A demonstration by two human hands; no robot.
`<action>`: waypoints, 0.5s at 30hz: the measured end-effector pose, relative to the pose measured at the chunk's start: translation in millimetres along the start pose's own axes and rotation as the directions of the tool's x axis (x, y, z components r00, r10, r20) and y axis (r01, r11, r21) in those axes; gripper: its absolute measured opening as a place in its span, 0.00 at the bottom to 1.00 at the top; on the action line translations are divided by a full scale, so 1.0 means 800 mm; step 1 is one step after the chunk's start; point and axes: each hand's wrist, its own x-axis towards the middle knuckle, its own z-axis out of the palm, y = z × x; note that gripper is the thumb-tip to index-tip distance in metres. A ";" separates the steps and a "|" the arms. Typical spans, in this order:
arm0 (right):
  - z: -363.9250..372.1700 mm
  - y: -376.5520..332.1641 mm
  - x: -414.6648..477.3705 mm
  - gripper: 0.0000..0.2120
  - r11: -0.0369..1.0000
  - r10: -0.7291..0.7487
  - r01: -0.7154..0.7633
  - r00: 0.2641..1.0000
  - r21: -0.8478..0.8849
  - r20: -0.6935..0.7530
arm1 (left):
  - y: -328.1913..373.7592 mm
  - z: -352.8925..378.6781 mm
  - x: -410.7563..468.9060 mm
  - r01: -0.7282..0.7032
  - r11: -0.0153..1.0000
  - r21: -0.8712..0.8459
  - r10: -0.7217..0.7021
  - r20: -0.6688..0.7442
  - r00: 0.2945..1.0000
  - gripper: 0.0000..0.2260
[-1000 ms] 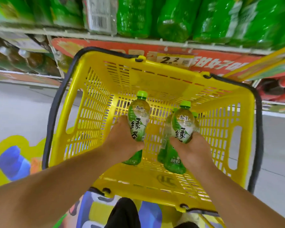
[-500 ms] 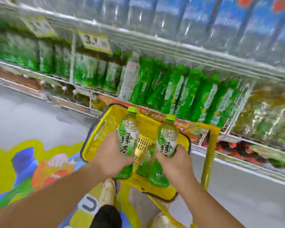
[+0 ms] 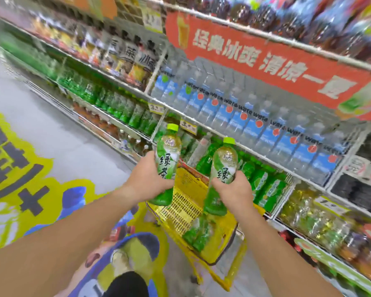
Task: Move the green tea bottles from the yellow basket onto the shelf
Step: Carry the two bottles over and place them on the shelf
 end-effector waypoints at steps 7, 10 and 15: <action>0.025 -0.110 0.005 0.15 0.992 -0.124 0.125 0.992 -0.010 0.033 | -0.005 -0.097 -0.001 0.019 1.000 -0.014 -0.022 -0.184 0.983 0.25; 0.051 -0.158 0.004 0.13 0.983 -0.186 0.186 0.980 0.009 0.069 | -0.017 -0.134 0.004 0.026 0.998 -0.064 -0.040 -0.231 0.972 0.24; 0.111 -0.236 -0.002 0.10 0.953 -0.302 0.301 0.945 0.030 0.122 | -0.049 -0.201 0.023 0.016 0.995 -0.103 -0.049 -0.322 0.945 0.25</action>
